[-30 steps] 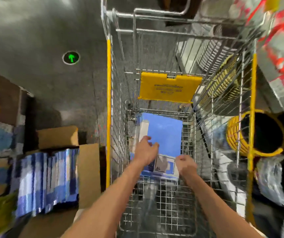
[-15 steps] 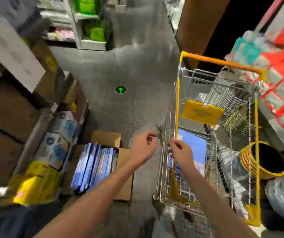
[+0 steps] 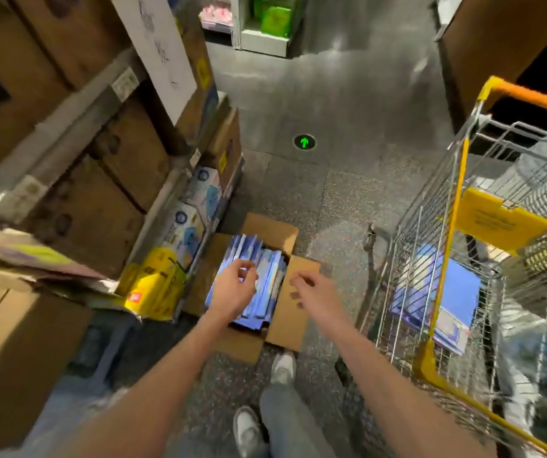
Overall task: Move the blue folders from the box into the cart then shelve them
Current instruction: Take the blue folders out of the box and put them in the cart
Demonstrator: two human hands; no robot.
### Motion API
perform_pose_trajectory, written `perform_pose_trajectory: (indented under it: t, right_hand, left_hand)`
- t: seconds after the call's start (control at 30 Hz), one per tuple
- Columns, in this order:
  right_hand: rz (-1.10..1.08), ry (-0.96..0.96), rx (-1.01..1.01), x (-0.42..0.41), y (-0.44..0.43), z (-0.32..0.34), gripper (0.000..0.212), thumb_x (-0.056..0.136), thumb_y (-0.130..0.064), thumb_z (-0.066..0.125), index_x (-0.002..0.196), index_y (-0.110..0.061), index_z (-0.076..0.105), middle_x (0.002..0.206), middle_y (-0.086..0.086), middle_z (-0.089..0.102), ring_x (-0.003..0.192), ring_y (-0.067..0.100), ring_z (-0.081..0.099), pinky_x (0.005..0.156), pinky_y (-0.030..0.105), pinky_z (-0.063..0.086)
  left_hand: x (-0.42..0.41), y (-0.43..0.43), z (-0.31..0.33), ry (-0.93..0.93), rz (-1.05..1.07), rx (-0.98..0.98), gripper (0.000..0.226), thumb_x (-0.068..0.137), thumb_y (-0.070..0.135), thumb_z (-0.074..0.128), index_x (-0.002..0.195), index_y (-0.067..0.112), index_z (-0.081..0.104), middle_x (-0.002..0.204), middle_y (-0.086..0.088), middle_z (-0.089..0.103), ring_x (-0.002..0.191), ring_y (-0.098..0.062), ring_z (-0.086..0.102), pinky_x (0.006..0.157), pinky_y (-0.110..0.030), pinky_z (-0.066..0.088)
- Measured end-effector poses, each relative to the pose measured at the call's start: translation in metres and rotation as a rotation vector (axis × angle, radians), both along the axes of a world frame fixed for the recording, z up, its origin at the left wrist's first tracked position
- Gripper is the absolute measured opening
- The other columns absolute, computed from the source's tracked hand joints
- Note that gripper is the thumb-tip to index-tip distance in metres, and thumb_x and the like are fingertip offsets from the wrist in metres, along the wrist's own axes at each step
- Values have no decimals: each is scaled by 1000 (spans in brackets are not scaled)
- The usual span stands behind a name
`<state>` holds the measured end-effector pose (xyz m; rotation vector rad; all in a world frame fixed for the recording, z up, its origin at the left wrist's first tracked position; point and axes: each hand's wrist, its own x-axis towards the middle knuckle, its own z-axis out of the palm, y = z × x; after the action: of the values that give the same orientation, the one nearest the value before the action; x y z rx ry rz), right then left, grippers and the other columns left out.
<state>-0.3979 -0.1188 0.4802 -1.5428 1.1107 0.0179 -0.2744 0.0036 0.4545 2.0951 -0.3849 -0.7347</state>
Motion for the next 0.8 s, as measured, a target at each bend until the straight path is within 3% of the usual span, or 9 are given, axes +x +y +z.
perform_pose_trajectory:
  t: [0.13, 0.3, 0.43, 0.63, 0.8]
  right_hand:
    - [27, 47, 100, 40, 0, -26, 30, 103, -35, 49, 114, -10, 63, 110, 14, 64, 97, 27, 66, 88, 46, 54]
    - [-56, 50, 239, 94, -14, -56, 24, 101, -45, 50, 103, -24, 63, 108, -1, 70, 88, 14, 68, 71, 30, 52]
    - [-87, 69, 330, 137, -18, -83, 41, 100, -52, 48, 121, -19, 64, 108, -4, 71, 88, 15, 70, 68, 29, 51]
    - [-220, 143, 428, 190, -13, -141, 52, 103, -50, 42, 118, -6, 66, 100, 5, 72, 72, 22, 67, 52, 26, 56]
    - [-430, 110, 604, 224, -11, -210, 46, 104, -46, 43, 116, -6, 63, 106, 11, 68, 75, 21, 63, 61, 31, 53]
  left_hand:
    - [38, 8, -29, -6, 9, 108, 9, 100, 26, 55, 107, 22, 59, 95, -4, 73, 73, -19, 73, 60, -32, 58]
    - [82, 1, -56, 44, 32, 192, 16, 99, 24, 57, 112, 16, 60, 100, -6, 71, 80, -22, 72, 74, -46, 61]
    - [123, 0, -92, 89, 42, 230, 28, 97, 33, 58, 119, 16, 61, 104, -4, 71, 82, -21, 74, 73, -50, 62]
    - [180, -3, -138, 87, -36, 336, 38, 96, 39, 63, 124, 13, 61, 101, -3, 72, 93, -21, 69, 85, -41, 58]
    - [223, -8, -215, 128, -117, 403, 46, 99, 45, 56, 130, 12, 55, 107, -5, 70, 101, -26, 67, 89, -42, 56]
